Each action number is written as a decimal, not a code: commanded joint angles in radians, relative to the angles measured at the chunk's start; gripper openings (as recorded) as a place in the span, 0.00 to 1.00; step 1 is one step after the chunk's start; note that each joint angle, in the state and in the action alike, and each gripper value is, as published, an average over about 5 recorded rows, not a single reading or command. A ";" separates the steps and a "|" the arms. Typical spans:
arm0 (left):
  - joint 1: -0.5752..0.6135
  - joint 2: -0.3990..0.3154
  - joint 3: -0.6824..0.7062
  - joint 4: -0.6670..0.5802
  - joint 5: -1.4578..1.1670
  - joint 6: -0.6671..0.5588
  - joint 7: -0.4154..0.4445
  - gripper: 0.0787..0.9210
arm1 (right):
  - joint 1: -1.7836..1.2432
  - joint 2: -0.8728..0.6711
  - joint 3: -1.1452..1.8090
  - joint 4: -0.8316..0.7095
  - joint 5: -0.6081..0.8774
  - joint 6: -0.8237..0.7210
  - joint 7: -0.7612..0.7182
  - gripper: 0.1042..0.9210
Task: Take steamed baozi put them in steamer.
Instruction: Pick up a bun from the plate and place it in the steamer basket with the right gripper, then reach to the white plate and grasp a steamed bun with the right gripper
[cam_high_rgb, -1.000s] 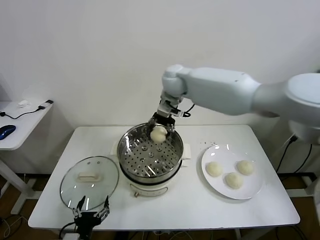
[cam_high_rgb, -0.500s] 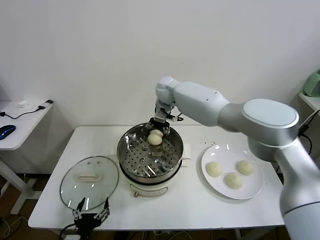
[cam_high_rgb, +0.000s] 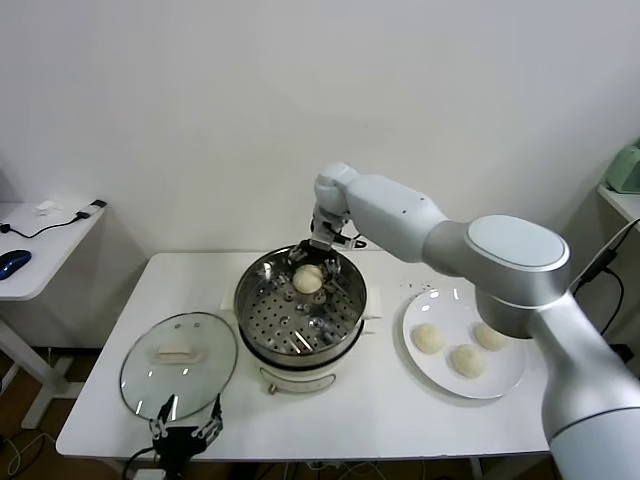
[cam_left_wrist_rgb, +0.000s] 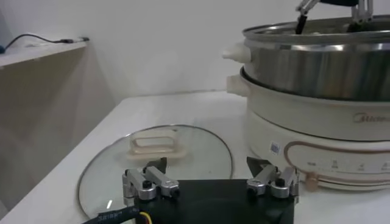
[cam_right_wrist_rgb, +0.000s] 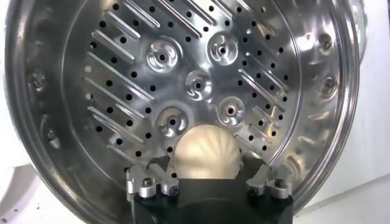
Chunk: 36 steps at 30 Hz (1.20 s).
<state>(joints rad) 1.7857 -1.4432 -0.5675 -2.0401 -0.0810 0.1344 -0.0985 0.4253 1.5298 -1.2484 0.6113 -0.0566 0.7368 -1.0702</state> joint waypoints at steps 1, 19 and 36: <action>0.002 -0.003 0.008 -0.006 0.006 0.000 0.001 0.88 | 0.051 -0.030 -0.022 0.024 0.148 0.046 -0.055 0.88; 0.002 0.003 0.010 -0.014 0.004 -0.002 0.000 0.88 | 0.591 -0.635 -0.618 0.591 0.710 -0.637 -0.035 0.88; -0.022 -0.004 -0.027 -0.002 -0.022 0.003 0.001 0.88 | 0.262 -0.847 -0.567 0.786 0.762 -1.037 0.247 0.88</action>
<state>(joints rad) 1.7657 -1.4448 -0.5879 -2.0465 -0.0980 0.1363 -0.0973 0.8476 0.8054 -1.8492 1.3309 0.6961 -0.0842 -0.9438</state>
